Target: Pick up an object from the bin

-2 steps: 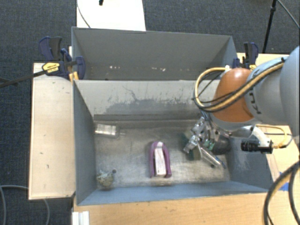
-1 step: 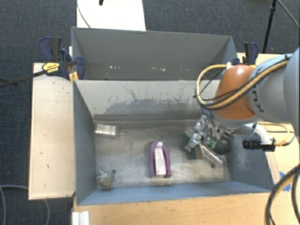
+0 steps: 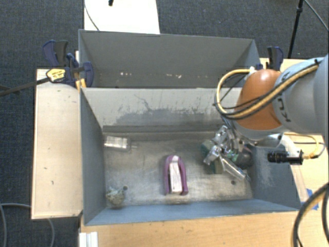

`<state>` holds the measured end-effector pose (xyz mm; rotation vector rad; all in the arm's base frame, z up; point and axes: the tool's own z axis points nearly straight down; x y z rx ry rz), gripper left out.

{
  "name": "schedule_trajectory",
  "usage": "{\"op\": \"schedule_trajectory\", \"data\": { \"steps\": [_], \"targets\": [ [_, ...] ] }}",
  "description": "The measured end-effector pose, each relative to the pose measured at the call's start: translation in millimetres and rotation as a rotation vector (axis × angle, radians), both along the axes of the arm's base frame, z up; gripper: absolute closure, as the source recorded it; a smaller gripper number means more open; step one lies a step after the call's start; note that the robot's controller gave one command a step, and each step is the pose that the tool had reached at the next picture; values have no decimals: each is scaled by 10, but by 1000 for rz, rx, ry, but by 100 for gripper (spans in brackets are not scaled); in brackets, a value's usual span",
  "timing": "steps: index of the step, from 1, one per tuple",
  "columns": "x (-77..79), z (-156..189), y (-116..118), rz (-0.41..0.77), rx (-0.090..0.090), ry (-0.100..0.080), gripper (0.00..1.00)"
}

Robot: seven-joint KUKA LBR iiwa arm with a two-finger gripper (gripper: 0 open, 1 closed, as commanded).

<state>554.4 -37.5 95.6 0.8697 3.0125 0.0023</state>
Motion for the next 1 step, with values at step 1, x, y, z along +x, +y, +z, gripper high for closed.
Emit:
{"op": "schedule_trajectory", "data": {
  "steps": [1],
  "targets": [
    [10,121,-2,4,0,-2,100]
  ]
}}
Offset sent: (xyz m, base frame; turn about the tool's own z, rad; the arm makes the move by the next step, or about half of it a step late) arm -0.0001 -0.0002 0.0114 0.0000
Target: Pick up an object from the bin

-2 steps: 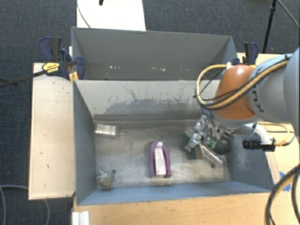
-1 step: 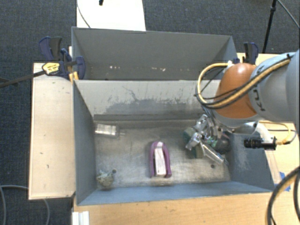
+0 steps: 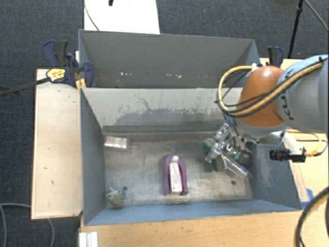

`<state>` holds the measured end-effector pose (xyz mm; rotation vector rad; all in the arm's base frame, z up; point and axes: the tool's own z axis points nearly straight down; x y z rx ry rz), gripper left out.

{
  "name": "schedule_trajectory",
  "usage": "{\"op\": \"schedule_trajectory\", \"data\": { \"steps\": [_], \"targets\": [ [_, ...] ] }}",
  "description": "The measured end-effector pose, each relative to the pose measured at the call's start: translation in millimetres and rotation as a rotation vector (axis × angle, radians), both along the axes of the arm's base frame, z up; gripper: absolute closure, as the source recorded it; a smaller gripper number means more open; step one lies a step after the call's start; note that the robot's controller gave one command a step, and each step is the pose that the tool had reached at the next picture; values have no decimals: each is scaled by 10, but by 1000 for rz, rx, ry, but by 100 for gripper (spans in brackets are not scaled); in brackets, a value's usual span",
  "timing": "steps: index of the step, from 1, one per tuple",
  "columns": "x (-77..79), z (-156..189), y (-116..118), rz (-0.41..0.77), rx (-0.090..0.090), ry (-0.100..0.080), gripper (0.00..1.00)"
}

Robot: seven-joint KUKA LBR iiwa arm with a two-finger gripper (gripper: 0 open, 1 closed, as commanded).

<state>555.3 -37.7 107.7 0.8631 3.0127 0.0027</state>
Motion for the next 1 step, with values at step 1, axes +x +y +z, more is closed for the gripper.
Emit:
{"op": "schedule_trajectory", "data": {
  "steps": [1],
  "targets": [
    [14,488,-1,8,0,1,100]
  ]
}}
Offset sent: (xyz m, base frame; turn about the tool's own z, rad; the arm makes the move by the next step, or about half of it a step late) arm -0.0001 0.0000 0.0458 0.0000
